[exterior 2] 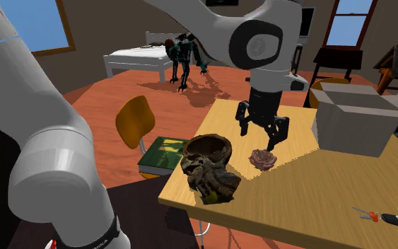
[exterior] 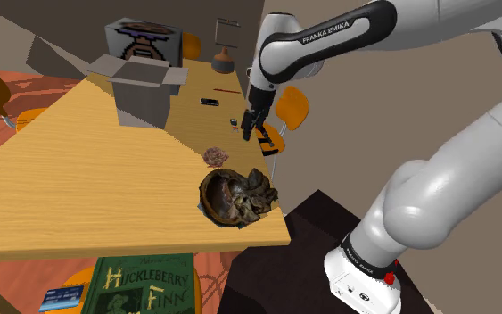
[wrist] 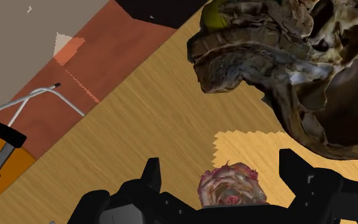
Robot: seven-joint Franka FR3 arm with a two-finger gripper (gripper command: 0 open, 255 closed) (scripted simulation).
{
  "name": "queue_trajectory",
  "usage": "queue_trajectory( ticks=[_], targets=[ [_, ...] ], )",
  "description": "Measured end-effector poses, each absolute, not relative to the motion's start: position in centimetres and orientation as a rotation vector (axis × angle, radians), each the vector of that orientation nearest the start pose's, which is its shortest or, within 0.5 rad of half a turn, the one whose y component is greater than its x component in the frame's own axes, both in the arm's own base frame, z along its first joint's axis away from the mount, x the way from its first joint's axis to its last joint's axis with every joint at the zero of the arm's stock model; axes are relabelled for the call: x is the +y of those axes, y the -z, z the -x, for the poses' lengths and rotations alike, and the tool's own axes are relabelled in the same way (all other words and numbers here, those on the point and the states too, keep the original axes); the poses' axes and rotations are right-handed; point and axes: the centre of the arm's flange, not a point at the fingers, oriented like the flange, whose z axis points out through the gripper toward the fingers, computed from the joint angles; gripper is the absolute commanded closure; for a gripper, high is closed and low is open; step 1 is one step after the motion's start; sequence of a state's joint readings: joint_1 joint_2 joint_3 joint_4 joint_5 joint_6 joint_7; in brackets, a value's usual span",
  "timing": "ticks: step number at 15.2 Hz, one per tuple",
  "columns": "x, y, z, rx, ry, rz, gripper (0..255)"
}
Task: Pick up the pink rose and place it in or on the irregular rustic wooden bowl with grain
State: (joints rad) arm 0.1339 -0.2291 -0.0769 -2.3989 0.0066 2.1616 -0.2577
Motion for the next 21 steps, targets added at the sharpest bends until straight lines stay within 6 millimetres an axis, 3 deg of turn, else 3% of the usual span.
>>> queue_trajectory(
  ticks=[8,16,21],
  targets=[
    [6.7,-31.7,-51.2,-0.798,-0.022,3.03,0],
    [7.4,-27.4,-52.0,-0.846,-0.024,3.019,0],
    [7.4,-26.6,-52.0,-0.846,-0.024,3.019,0]
  ],
)
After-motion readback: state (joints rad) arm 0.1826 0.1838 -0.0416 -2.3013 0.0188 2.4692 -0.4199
